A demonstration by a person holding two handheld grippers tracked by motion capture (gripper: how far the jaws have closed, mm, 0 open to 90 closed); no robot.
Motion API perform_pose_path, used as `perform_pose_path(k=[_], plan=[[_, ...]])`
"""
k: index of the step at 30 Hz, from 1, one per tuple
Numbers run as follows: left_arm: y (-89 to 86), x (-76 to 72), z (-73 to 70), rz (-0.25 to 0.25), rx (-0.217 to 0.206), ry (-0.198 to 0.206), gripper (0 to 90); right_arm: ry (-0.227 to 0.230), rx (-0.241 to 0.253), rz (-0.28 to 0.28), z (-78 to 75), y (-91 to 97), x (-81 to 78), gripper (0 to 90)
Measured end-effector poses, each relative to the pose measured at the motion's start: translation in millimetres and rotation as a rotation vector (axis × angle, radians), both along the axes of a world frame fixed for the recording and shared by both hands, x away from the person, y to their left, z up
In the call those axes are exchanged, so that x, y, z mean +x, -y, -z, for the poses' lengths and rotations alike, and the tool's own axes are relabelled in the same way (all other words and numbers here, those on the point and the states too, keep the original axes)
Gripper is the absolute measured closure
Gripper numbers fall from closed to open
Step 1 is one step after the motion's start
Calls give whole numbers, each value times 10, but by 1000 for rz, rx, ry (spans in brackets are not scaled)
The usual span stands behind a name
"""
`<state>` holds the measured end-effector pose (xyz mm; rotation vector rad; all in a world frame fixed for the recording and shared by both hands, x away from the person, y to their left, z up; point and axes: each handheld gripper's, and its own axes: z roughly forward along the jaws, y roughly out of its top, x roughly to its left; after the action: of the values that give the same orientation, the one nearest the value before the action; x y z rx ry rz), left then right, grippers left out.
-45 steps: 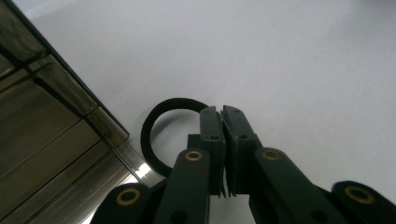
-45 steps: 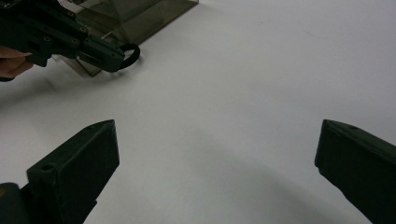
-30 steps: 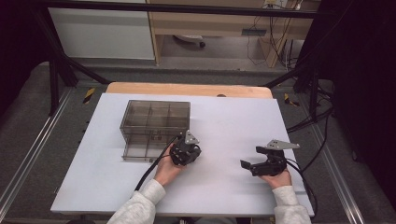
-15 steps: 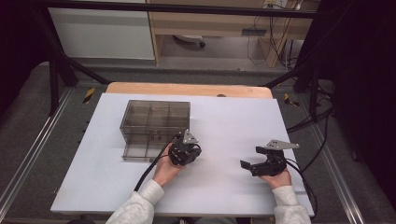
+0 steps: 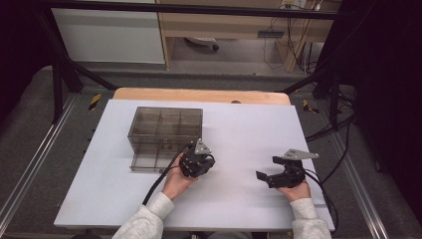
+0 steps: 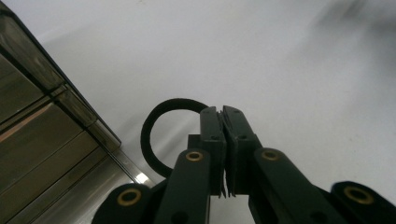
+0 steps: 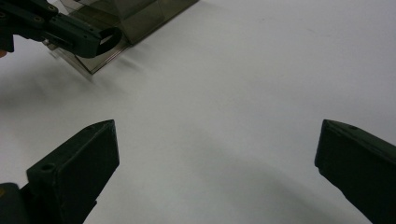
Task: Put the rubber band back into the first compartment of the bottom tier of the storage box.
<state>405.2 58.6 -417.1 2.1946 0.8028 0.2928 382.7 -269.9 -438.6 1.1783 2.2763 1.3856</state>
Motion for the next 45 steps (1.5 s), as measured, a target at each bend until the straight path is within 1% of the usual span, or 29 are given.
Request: perform_pose_path(k=[7, 16, 37, 41, 45], plan=[[-11, -40, -51, 12, -1, 8, 870, -1, 0, 1, -1, -1, -2, 3], [-50, -70, -98, 13, -3, 14, 870, -2, -1, 0, -1, 0, -2, 3], [-199, -146, -183, 21, 6, 21, 870, -1, -2, 2, 1, -2, -2, 3], [-231, -158, -196, 24, -1, 19, 869, -1, -1, 3, -1, 0, -2, 2], [-262, -169, -212, 25, 2, 21, 869, -1, -1, 3, -1, 0, -2, 2]])
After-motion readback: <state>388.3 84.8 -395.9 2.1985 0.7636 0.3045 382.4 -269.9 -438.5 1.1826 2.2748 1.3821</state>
